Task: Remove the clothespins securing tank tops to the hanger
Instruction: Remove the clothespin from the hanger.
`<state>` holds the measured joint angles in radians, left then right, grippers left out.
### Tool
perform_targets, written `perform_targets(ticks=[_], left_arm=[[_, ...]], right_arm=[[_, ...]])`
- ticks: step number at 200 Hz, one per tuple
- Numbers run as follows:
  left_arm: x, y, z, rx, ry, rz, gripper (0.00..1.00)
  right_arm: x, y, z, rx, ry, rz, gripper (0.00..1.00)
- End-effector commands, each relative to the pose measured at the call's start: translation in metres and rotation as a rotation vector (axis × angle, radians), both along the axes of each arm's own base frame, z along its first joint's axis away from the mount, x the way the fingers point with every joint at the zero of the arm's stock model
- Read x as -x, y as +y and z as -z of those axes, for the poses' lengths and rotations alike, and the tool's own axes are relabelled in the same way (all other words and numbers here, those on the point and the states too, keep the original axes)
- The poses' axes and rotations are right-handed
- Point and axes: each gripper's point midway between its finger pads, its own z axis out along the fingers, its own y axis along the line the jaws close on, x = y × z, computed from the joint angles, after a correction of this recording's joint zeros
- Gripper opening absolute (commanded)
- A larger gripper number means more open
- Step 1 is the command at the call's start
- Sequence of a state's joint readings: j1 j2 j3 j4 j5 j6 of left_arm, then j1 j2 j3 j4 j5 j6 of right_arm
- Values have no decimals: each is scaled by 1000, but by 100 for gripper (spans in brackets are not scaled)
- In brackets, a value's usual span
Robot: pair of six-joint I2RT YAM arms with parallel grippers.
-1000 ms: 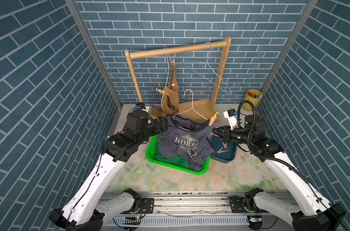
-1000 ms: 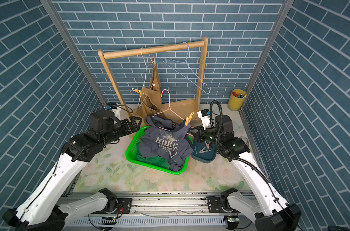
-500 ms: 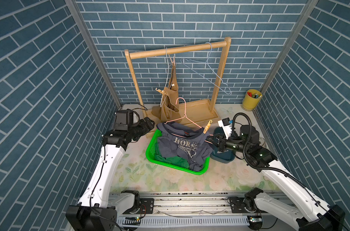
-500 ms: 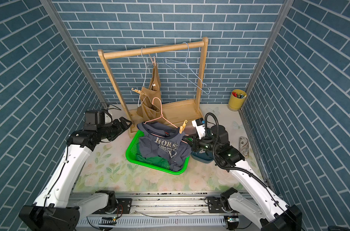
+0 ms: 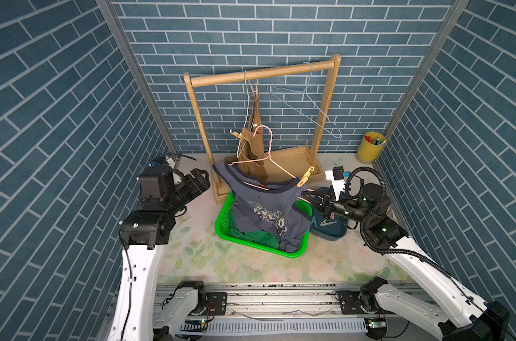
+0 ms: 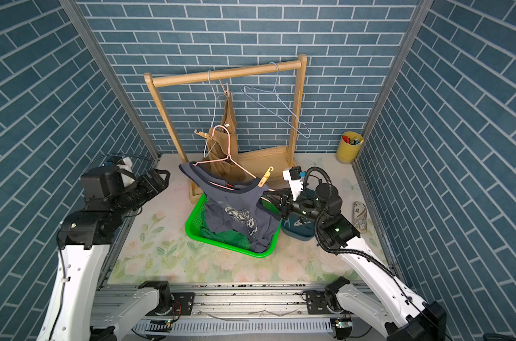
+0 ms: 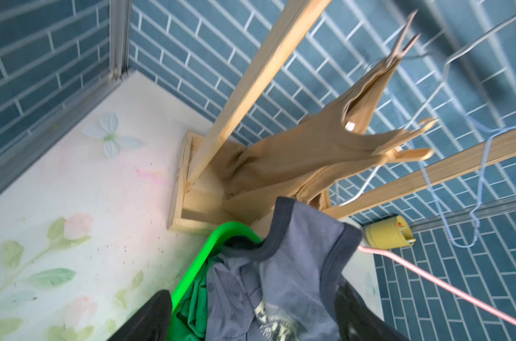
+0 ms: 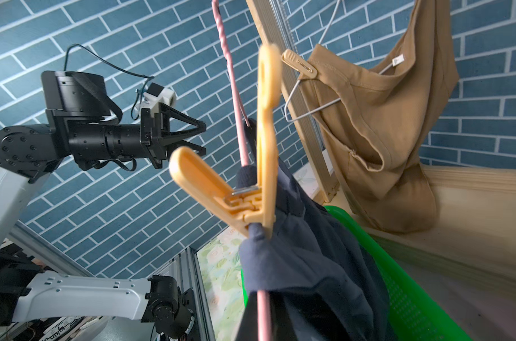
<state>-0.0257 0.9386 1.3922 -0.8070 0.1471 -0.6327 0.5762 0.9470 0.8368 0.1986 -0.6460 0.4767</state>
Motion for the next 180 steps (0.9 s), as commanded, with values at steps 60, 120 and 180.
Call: perform_targets(ticks=[60,120,180], left_arm=[[-62,-27,23,141,73,120,89],[-93,-65,16,318,53,305,80],[-87,-67,20,310,53,317,74]], right_arm=[[11,9,-27,-162,-73,-81,0],[7,20,-18,-144,-38,-119,0],[-5,35,-4,-145,-5,-140,0]])
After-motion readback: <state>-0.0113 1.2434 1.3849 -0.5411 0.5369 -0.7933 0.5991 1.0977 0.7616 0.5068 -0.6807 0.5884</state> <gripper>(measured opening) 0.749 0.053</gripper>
